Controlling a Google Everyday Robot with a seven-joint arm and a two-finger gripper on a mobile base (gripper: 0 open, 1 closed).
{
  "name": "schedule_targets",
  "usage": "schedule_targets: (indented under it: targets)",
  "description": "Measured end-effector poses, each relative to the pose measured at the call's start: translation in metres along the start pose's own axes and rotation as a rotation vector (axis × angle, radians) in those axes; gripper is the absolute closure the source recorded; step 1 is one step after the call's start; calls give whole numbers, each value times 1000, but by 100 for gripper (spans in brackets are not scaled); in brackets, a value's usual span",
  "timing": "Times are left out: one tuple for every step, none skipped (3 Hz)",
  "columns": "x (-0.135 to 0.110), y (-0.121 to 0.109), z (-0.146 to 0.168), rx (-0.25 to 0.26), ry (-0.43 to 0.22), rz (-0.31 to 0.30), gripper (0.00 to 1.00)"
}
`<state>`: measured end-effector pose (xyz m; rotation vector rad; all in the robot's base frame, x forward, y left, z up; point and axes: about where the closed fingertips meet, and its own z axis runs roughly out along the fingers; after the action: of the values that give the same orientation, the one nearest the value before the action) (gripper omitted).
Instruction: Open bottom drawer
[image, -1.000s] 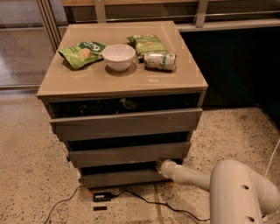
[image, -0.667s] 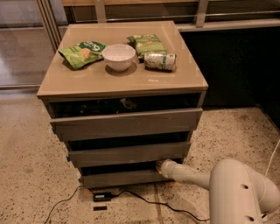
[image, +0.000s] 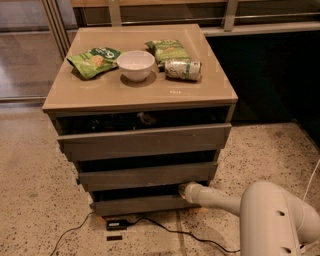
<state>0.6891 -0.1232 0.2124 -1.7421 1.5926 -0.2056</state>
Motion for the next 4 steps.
schedule_targets:
  targets:
    - [0, 2, -3, -31, -5, 11, 100]
    - [0, 3, -3, -31, -5, 11, 100]
    - [1, 6, -6, -67, -8, 28, 100]
    - [2, 10, -8, -96, -13, 42, 100]
